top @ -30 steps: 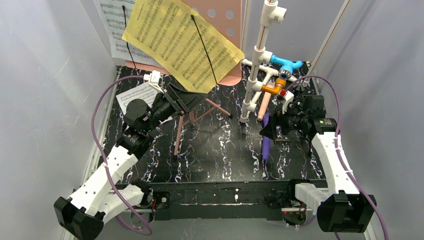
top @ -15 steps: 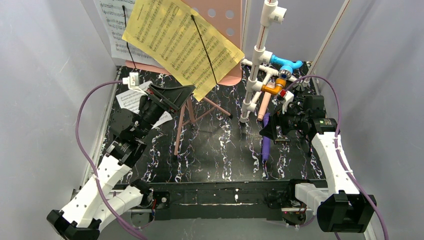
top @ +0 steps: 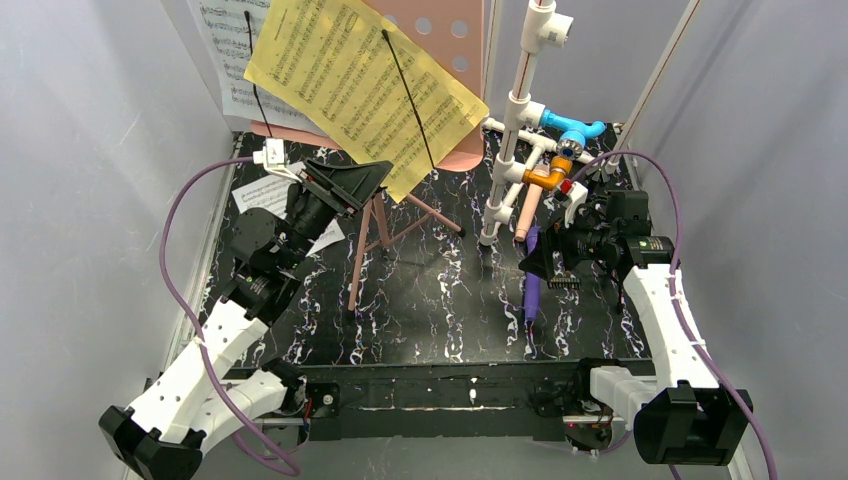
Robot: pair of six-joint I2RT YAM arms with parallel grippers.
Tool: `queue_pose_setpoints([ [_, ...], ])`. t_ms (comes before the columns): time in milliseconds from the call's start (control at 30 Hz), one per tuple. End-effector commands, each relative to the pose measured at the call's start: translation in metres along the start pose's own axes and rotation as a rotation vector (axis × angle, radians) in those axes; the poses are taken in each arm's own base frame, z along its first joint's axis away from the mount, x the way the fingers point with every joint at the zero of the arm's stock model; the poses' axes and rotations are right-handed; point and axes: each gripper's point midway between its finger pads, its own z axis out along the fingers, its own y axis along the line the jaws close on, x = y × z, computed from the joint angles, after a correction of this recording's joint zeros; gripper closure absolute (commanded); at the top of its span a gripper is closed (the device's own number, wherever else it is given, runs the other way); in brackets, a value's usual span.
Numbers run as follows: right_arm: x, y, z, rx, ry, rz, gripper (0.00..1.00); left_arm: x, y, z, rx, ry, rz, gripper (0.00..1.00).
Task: Pack up the instrument practice props
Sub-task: Pick up the sheet music from the music stand.
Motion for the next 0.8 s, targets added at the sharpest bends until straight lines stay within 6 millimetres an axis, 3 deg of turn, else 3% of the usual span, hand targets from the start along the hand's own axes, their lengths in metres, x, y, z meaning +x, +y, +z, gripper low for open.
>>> queue_pose_setpoints([
  [0,-0.007,0.001,-0.002,-0.006,-0.027,-0.015,0.00,-0.018,-0.033,-0.005,0.090,-0.054,0.001,0.40],
  [400,-0.007,0.001,-0.002,-0.006,-0.028,-0.015,0.00,-0.030,-0.052,-0.016,0.136,-0.097,0.022,0.50],
  [600,-0.008,0.001,-0.003,-0.008,-0.030,-0.017,0.00,-0.033,-0.043,-0.008,0.102,-0.119,0.011,0.54],
  [767,-0.008,0.001,-0.003,-0.004,-0.031,-0.018,0.00,-0.033,-0.033,0.001,0.068,-0.124,-0.022,0.64],
])
